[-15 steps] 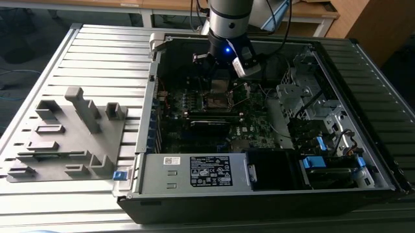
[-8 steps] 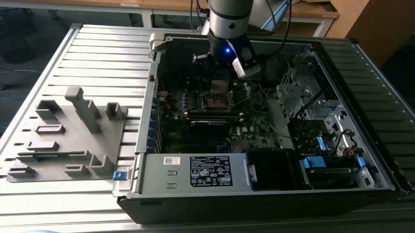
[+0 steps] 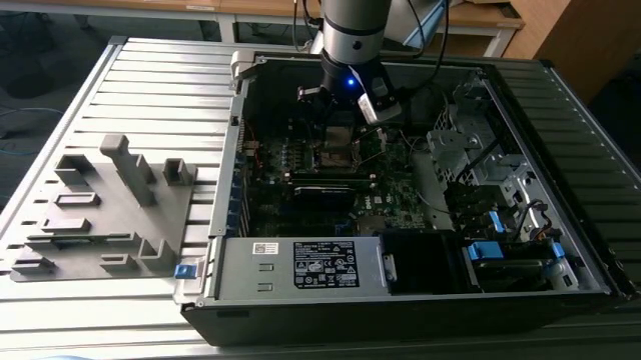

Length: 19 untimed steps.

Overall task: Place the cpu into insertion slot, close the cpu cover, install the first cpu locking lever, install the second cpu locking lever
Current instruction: 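Place the cpu into insertion slot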

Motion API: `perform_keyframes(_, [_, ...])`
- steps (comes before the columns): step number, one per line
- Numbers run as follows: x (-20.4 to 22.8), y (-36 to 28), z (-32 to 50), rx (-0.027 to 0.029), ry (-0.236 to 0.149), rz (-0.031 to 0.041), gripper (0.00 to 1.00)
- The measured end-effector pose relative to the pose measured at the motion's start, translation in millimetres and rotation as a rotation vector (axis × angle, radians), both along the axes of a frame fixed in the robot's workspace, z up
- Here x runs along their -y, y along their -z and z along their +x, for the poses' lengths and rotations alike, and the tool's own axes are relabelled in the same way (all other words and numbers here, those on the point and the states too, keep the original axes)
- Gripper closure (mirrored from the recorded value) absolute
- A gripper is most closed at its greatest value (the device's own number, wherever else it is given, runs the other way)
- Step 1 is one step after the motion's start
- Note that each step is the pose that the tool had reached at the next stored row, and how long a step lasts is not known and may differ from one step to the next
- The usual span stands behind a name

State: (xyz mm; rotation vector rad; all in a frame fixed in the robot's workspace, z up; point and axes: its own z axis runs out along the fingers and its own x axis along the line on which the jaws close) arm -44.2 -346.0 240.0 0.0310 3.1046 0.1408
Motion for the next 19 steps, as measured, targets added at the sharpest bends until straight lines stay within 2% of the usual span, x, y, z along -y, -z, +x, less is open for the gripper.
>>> perform_keyframes(5, [-0.1, 1.8, 0.0, 0.0003, 0.000, 0.0003, 0.46])
perform_keyframes(11, [0.0, 9.7, 0.0, 0.0002, 0.000, -0.0006, 0.46])
perform_keyframes(17, [0.0, 10.4, 0.0, 0.0002, 0.001, -0.0007, 0.46])
perform_keyframes(19, [-0.1, 10.6, 0.0, 0.0002, 0.016, -0.0006, 0.46])
